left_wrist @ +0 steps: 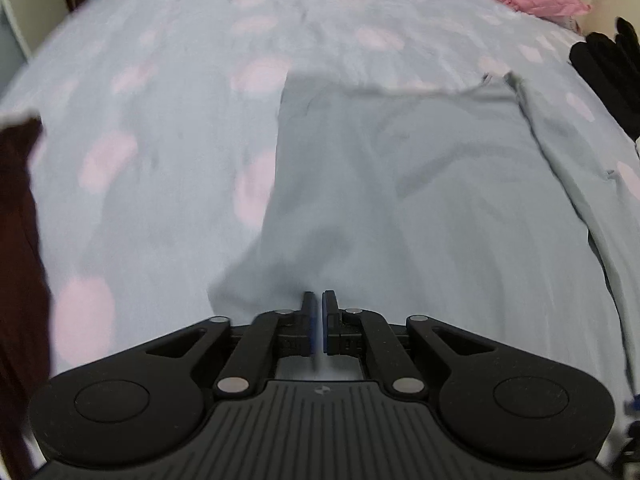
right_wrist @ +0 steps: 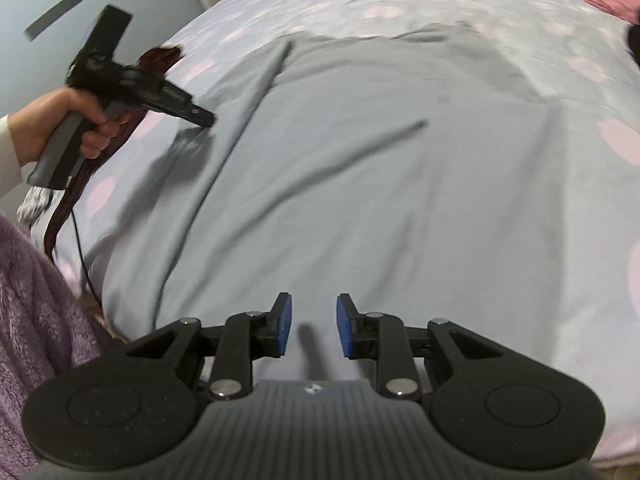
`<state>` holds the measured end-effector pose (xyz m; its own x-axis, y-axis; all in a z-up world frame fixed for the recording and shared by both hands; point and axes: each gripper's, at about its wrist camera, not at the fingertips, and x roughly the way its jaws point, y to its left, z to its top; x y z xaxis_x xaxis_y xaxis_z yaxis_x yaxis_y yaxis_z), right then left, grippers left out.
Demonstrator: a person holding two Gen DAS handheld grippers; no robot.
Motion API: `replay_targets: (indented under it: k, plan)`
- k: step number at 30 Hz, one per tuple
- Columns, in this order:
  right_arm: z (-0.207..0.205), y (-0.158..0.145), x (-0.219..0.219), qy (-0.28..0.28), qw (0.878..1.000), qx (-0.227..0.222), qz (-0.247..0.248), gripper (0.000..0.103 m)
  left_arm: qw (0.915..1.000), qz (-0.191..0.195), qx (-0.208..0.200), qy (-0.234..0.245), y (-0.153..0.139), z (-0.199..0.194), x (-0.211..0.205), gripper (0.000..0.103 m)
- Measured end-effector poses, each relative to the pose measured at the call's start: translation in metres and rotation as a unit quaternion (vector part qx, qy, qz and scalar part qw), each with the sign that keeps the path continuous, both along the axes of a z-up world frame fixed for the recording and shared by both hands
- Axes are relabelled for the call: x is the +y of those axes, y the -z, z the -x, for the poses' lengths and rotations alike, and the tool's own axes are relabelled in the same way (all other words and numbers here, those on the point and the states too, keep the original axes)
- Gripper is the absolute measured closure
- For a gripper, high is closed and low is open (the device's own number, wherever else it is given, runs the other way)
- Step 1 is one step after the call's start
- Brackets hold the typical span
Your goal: Fold clothes
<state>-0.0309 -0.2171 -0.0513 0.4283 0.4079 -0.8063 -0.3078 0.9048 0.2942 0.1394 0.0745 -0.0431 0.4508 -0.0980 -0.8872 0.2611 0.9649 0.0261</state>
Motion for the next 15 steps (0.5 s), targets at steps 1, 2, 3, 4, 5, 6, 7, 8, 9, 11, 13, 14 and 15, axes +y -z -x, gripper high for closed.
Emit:
replay_targets:
  k: [1,2,3,4,5,6,7,8,9,11,13,14,15]
  plan:
    - [0.003,-0.002,-0.006,0.008,1.000,-0.001,0.000,0.072,0.9999,-0.004,-0.009,0.007,-0.006,0.000,-0.006,0.102]
    - [0.004,-0.003,-0.011,0.009,1.000,0.004,0.007,0.070,0.9998,0.001,-0.016,0.015,-0.012,0.001,-0.012,0.102]
    - [0.005,-0.004,-0.016,0.009,1.000,0.010,0.015,0.065,0.9995,0.012,-0.019,0.024,-0.017,0.001,-0.019,0.102]
    - [0.007,-0.004,-0.021,0.009,1.000,0.016,0.023,0.063,0.9990,0.022,-0.019,0.034,-0.021,0.001,-0.027,0.102]
    - [0.008,-0.005,-0.026,0.009,0.999,0.021,0.030,0.063,0.9984,0.027,-0.016,0.048,-0.023,0.001,-0.036,0.102]
    - [0.010,-0.006,-0.031,0.010,0.999,0.027,0.038,0.063,0.9975,0.032,-0.014,0.062,-0.026,0.002,-0.046,0.102]
    - [0.011,-0.006,-0.036,0.010,0.998,0.033,0.045,0.063,0.9964,0.036,-0.011,0.076,-0.028,0.003,-0.056,0.102]
    - [0.012,-0.007,-0.041,0.010,0.998,0.038,0.053,0.063,0.9951,0.033,-0.008,0.093,-0.029,0.004,-0.068,0.102]
    - [0.014,-0.008,-0.046,0.011,0.997,0.044,0.061,0.063,0.9937,0.031,-0.003,0.107,-0.030,0.004,-0.081,0.102]
    - [0.017,-0.009,-0.056,0.011,0.996,0.056,0.076,0.061,0.9902,0.026,0.008,0.137,-0.032,0.003,-0.106,0.102]
    - [0.019,-0.011,-0.067,0.012,0.994,0.067,0.091,0.060,0.9858,0.020,0.019,0.165,-0.034,0.003,-0.132,0.101]
    - [0.020,-0.010,-0.069,0.011,0.993,0.070,0.089,0.060,0.9839,0.018,0.025,0.176,-0.035,0.003,-0.145,0.101]
    - [0.020,-0.009,-0.072,0.011,0.993,0.073,0.088,0.059,0.9822,0.018,0.029,0.185,-0.036,0.002,-0.158,0.098]
